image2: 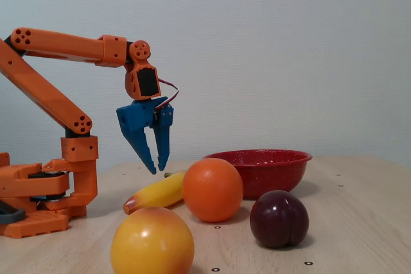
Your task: Put banana in the red bowl.
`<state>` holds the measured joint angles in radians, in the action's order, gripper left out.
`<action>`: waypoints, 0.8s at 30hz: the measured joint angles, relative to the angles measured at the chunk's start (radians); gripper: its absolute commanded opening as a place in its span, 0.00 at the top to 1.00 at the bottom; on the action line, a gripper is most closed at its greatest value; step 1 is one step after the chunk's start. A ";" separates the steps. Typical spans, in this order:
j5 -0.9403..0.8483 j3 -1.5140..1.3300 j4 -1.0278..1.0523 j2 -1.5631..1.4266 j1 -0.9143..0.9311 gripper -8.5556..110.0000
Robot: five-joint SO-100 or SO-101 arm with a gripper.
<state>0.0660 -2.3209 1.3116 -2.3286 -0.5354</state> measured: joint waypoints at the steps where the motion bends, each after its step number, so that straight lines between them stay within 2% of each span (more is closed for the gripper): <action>1: 0.049 0.000 0.000 0.000 0.003 0.90; 6: 0.311 0.000 0.003 0.005 -0.023 0.86; 11: 0.477 0.002 0.064 0.005 -0.081 0.81; 24: 0.505 0.002 0.012 0.006 -0.094 0.77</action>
<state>0.5706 -2.3194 1.3238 -2.3224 -0.6289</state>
